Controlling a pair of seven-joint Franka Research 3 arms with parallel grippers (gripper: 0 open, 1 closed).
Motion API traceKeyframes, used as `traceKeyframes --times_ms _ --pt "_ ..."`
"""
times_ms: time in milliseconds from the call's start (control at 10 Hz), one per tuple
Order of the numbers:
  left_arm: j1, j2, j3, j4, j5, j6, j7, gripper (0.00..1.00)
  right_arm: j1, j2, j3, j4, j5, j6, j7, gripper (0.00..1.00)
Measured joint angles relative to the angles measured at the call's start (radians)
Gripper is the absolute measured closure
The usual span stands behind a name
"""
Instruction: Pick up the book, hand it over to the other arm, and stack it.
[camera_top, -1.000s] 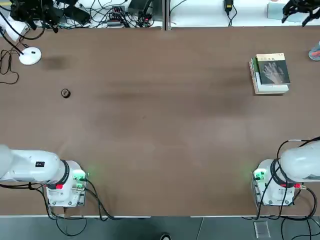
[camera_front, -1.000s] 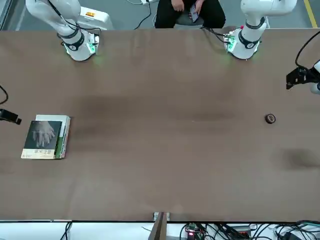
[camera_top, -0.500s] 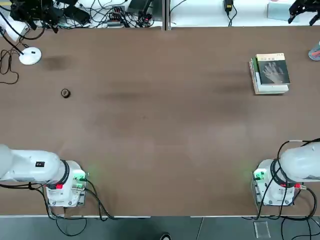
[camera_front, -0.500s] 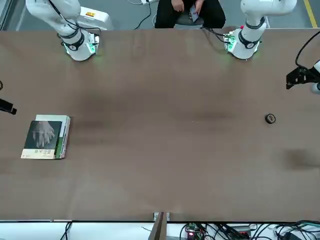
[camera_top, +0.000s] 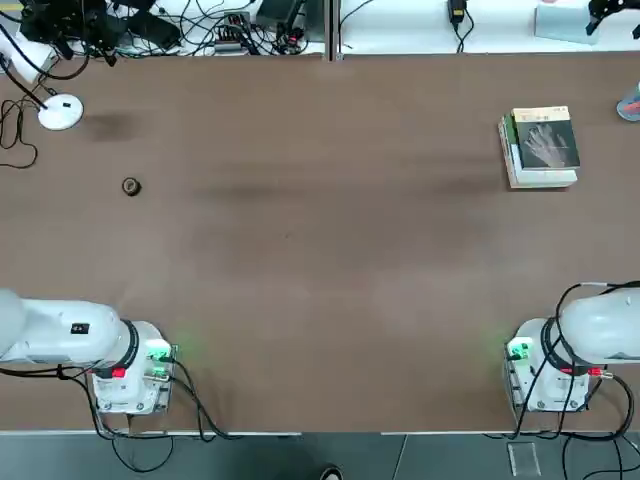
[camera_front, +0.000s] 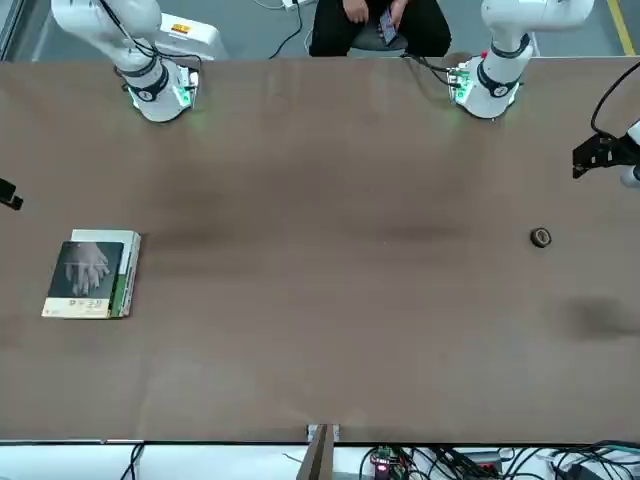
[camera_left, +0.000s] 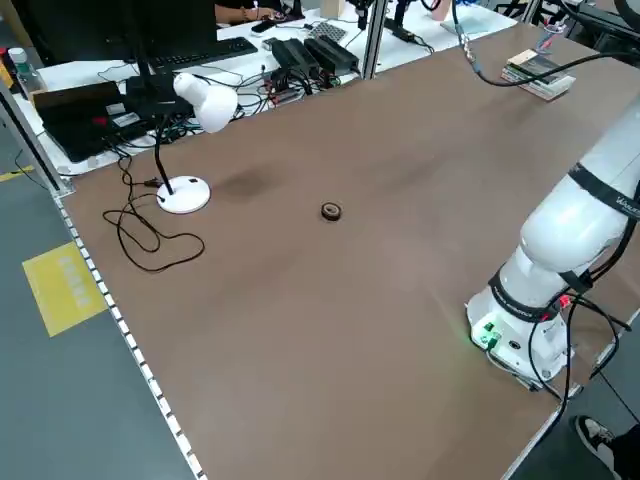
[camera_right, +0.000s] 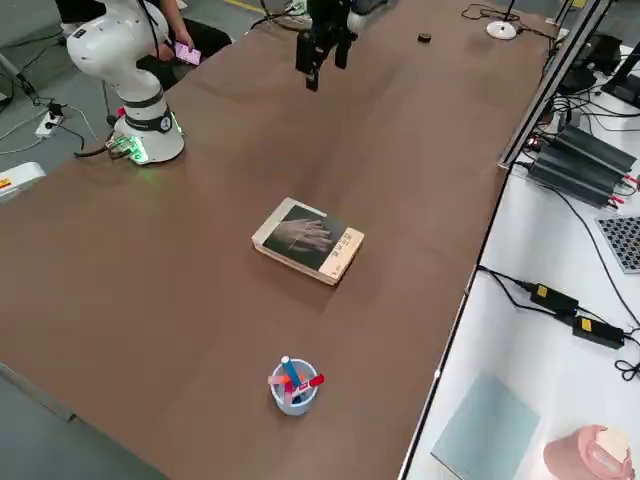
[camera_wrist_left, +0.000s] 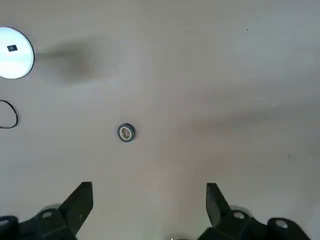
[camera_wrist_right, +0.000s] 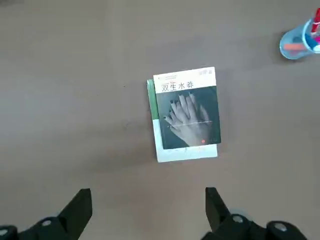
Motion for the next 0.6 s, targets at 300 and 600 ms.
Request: traceKeyframes --times_ms 300,600 --pt "0.0 0.0 0.0 0.0 0.0 0.0 0.0 0.0 0.006 -0.016 0.015 0.003 -0.008 -0.006 0.02 0.0" --pt "0.0 0.0 0.0 0.0 0.0 0.0 0.0 0.0 0.006 -0.016 0.015 0.004 -0.013 -0.014 0.021 0.0"
